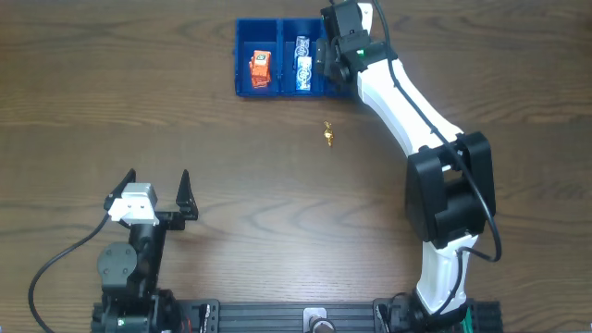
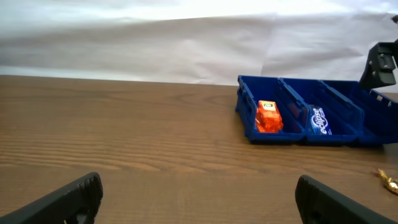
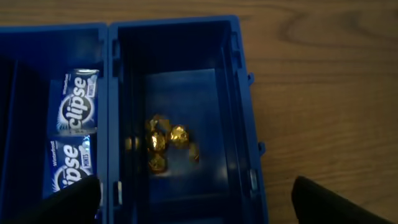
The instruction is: Sort Candies Into Trays
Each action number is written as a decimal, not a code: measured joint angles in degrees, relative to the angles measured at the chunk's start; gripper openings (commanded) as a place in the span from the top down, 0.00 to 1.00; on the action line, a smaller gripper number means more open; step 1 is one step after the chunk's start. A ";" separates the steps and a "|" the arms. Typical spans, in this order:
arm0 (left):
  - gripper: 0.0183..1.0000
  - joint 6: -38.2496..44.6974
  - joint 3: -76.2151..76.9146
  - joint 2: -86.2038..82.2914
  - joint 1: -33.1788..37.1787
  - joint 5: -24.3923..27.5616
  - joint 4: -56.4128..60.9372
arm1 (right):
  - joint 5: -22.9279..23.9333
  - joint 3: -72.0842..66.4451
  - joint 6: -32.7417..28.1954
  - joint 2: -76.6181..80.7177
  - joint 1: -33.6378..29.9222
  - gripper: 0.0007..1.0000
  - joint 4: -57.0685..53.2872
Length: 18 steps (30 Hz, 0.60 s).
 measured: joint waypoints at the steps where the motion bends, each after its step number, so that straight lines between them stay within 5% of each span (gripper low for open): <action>1: 0.00 0.00 0.00 0.00 0.00 0.00 0.00 | 0.00 0.00 0.00 0.00 0.00 0.00 -0.15; 18: 0.00 0.00 0.00 0.00 0.00 0.15 0.00 | -5.29 -0.22 0.59 -9.68 3.80 0.01 -21.03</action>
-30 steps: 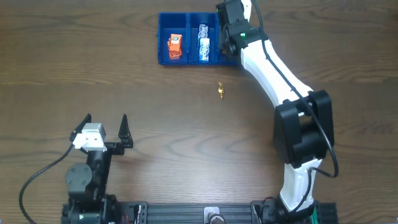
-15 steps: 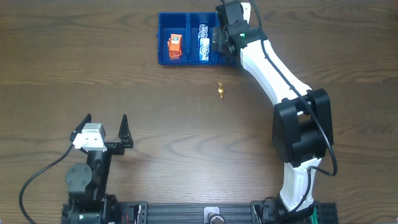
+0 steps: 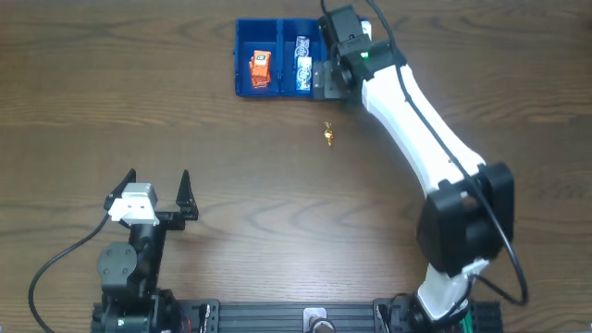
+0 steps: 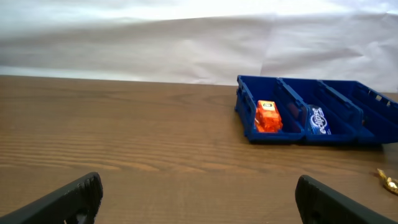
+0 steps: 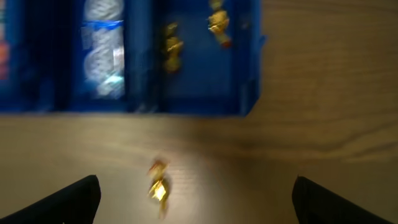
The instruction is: Sort Candies Into Trays
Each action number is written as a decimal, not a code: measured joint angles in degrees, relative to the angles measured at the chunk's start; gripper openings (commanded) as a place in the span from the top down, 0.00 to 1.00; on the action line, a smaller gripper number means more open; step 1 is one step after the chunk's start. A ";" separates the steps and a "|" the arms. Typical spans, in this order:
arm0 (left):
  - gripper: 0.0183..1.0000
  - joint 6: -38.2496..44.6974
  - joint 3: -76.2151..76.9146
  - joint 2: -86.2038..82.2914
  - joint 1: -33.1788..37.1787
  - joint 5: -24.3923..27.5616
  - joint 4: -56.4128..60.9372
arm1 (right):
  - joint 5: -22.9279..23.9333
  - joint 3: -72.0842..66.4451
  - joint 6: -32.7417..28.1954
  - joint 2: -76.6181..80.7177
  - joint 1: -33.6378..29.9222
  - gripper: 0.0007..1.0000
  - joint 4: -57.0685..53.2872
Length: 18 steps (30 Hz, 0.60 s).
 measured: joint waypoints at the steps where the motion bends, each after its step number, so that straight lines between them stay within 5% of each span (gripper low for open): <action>1: 0.00 0.02 0.00 0.00 0.00 0.00 0.00 | -0.68 -0.13 0.17 -0.76 0.85 0.01 -0.50; 18: 0.00 0.02 0.00 0.00 0.00 0.00 0.00 | -3.54 -18.03 5.05 0.24 5.38 0.06 14.84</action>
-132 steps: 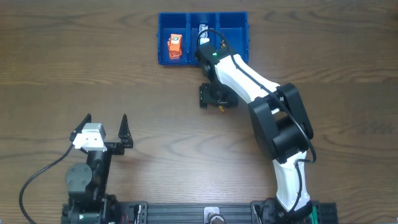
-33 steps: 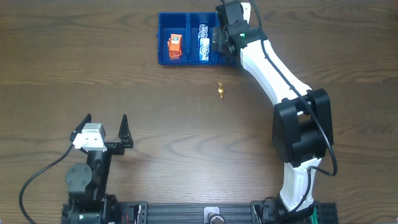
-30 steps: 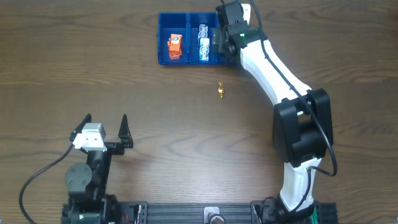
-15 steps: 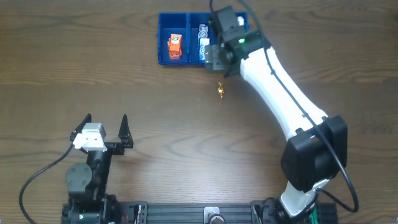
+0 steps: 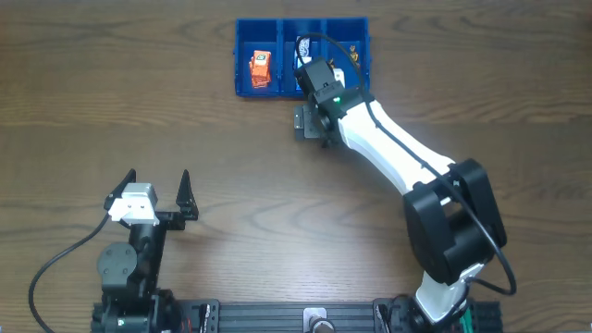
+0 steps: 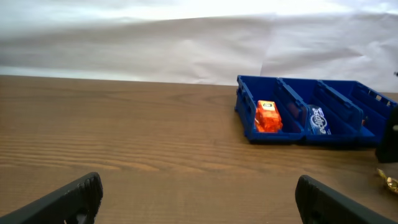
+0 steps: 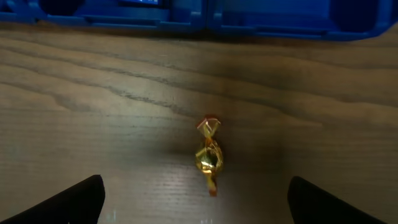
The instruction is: Sort Candies Into Trays
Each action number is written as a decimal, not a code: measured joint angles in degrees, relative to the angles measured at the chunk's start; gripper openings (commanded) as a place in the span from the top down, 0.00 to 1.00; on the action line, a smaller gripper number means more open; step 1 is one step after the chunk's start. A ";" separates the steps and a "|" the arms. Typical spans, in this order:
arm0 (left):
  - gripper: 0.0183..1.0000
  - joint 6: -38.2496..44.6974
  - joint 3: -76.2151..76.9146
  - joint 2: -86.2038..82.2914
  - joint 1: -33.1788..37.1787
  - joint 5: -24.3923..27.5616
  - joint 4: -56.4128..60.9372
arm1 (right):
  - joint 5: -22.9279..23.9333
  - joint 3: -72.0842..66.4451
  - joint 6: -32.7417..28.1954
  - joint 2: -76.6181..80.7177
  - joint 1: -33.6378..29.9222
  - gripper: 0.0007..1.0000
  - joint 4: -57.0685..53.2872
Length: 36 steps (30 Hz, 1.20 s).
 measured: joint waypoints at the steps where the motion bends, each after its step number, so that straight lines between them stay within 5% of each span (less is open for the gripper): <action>1: 0.00 -0.02 0.00 0.00 0.00 0.00 0.00 | -0.02 -0.22 0.11 0.55 0.00 0.06 0.50; 30: 0.00 -0.02 0.00 0.00 0.00 0.00 0.00 | -0.33 -1.11 2.71 7.89 -0.76 0.46 3.02; 36: 0.00 0.00 0.00 0.00 0.00 0.00 0.00 | -0.31 -1.11 3.10 8.02 -0.79 0.78 3.39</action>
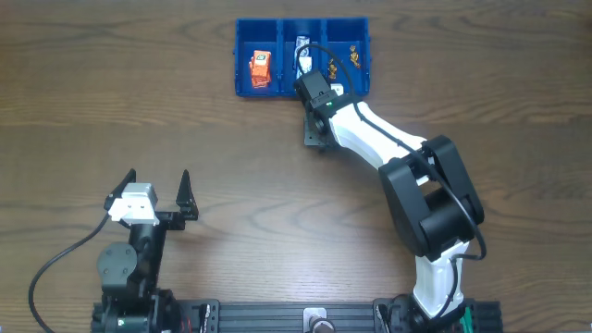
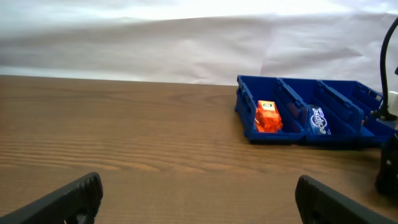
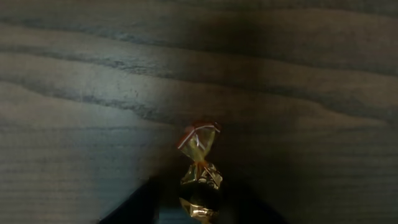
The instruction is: Sort Candies Into Trays
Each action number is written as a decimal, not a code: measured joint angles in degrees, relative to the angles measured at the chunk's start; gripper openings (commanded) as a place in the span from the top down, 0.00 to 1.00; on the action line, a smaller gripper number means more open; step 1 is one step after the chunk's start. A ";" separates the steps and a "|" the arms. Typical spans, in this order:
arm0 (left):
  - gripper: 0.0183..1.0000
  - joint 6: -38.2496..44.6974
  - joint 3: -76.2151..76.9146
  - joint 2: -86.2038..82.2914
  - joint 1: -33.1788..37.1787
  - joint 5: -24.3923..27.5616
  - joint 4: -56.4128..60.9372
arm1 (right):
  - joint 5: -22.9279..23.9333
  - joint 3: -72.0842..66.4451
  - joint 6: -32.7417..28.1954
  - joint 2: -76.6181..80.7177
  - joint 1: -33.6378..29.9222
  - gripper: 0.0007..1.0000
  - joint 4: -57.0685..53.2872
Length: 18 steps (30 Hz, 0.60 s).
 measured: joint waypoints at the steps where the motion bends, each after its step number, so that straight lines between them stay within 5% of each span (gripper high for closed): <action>1: 0.00 -0.02 0.00 0.00 0.00 0.00 0.00 | 0.04 0.00 0.04 0.00 0.00 0.80 0.04; 18: 0.00 -0.02 0.00 0.00 0.00 0.00 0.00 | 0.02 -0.15 -0.24 -2.82 -0.15 0.84 -0.59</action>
